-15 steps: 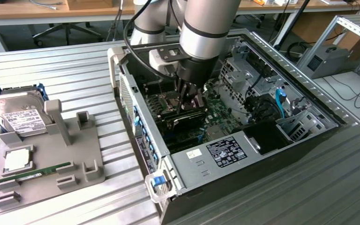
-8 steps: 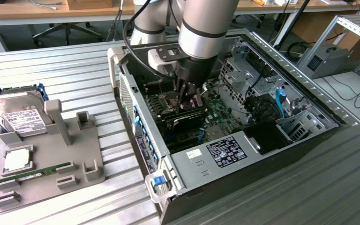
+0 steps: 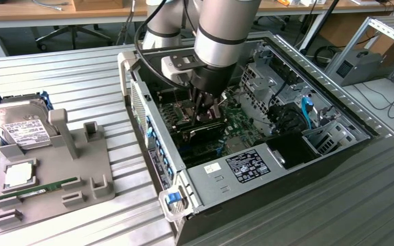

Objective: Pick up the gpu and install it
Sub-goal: 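Press down on the gpu until it lock into place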

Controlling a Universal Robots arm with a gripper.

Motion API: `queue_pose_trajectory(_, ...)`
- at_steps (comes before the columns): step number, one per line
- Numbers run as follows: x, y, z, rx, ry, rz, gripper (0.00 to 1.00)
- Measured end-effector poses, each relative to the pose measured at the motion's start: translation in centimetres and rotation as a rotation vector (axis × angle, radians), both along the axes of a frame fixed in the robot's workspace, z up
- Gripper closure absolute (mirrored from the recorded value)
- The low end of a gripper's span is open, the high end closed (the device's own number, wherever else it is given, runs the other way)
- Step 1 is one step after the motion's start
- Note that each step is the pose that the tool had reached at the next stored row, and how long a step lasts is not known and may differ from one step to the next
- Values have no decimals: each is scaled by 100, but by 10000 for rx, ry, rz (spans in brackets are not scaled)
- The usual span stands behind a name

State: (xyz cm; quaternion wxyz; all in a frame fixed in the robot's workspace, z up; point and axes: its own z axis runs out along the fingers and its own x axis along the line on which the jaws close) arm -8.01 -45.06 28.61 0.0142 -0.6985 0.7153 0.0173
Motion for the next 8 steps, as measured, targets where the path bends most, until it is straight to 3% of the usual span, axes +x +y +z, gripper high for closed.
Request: queue_pose_trajectory(8,-5,0,-40,-1,0,-1,89)
